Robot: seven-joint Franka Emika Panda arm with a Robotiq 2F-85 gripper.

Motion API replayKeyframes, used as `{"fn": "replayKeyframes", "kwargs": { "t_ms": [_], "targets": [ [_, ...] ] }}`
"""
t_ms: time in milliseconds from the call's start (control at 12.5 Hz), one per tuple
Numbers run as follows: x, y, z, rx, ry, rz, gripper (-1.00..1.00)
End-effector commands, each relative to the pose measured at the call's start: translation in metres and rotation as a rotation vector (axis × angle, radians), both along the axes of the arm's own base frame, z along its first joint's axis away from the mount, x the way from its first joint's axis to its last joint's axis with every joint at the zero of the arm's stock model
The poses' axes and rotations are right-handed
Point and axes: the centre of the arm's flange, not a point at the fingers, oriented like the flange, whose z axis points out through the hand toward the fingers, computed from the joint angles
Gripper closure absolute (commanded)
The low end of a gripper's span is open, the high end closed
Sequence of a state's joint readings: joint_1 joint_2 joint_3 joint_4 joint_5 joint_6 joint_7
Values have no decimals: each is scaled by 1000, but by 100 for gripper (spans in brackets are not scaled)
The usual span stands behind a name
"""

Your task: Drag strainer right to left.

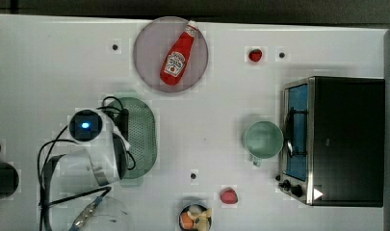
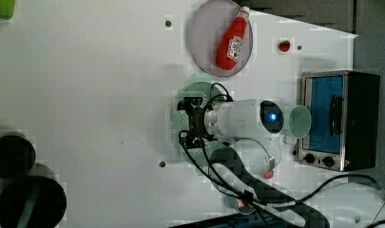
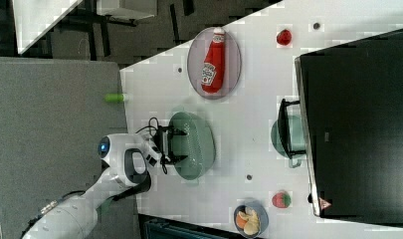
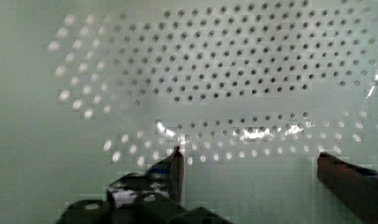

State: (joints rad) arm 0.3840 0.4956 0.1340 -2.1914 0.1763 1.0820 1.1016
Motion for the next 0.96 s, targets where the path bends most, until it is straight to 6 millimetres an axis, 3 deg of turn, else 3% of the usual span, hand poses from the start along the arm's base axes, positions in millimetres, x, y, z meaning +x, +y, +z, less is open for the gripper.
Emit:
{"fn": "replayKeyframes", "kwargs": {
  "t_ms": [80,960],
  "targets": [
    [-16,40,0,-2,23,-7,-100],
    [-20,113,1,71,25,-34,-100]
  ]
}}
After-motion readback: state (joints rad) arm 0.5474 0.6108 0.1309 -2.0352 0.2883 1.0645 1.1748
